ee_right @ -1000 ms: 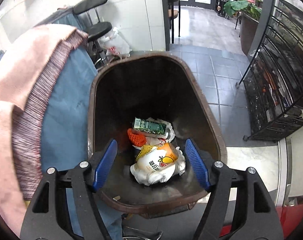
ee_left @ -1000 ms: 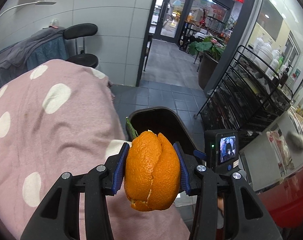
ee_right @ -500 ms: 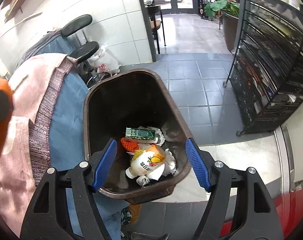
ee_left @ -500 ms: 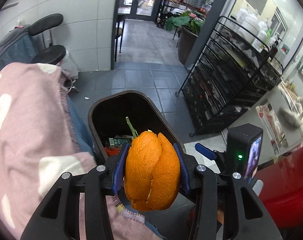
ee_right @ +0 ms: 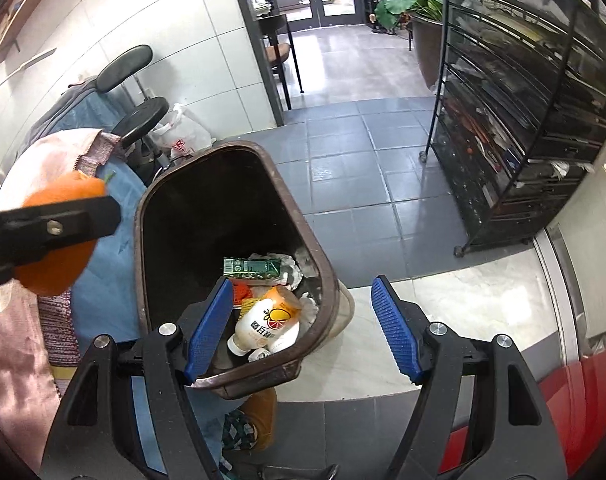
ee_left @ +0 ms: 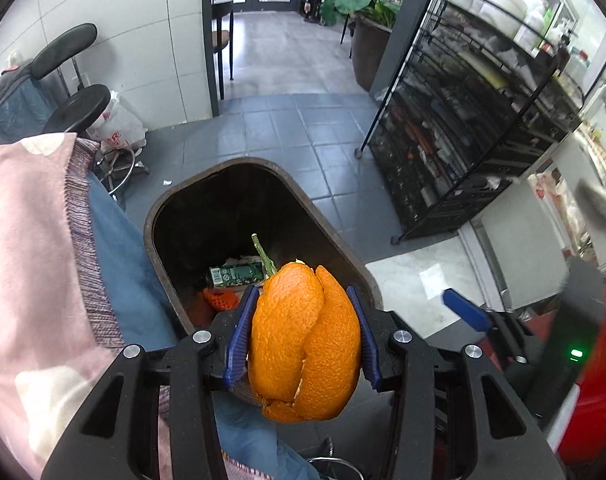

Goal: Collect trash

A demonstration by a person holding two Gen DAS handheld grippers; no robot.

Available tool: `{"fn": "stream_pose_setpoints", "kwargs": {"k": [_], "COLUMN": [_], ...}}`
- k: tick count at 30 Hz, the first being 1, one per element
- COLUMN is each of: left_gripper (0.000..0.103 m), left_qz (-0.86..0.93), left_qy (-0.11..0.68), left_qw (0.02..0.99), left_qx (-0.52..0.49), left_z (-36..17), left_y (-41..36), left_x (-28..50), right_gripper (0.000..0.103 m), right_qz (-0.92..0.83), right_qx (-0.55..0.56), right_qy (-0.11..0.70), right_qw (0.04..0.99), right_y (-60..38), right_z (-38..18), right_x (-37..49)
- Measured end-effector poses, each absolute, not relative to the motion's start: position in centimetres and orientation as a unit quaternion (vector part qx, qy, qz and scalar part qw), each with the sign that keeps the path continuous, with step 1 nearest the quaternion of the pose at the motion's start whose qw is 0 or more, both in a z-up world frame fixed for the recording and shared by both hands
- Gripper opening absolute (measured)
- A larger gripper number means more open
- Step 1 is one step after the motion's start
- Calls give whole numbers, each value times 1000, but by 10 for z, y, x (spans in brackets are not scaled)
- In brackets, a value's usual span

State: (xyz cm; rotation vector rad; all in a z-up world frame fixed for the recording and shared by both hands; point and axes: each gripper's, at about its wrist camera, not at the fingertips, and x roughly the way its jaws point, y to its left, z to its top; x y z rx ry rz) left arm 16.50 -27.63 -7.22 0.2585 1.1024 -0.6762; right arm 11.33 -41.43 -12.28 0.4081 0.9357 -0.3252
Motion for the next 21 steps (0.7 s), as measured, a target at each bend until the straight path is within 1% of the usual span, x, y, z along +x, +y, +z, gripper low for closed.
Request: {"fn": "stream_pose_setpoints", "kwargs": {"k": [6,9,10,11,14,15,17,18,21], "left_gripper": [47,58,67,74,81,81,82,83,89], "left_qz": [-293,-286,-286,-285,-287,-287,-287,-288,-287], "left_qy": [545,540,537,533,522,518,507,499,470], "left_qw": [777,782,784,787,795,798,805,810,830], "left_qx": [117,124,124,121,112,112,111,110,94], "left_z": [-93,-96,-96,-95,-89,-86,-78,-72,-52], "left_y": [-281,-282,-281,-280,-276,-275,-273,-270,-256], "left_x": [179,181,180,181,178,177,175,171,163], "right_gripper": [71,71,71,71,72,72,75,79,81], "right_qz": [-165,-167,-167,-167,-167,-168,-171,-173,-176], "right_qx": [201,204,205,206,203,202,197,193,187], "right_qy": [446,446,445,444,442,440,435,431,420], "right_qw": [856,855,855,856,858,859,862,864,871], "right_y": [-423,-425,-425,-425,-424,-423,-422,-420,-417], "right_z": [-125,-125,-124,-123,-121,-119,-115,-111,-101], "right_x": [109,108,108,107,107,106,105,104,102]}}
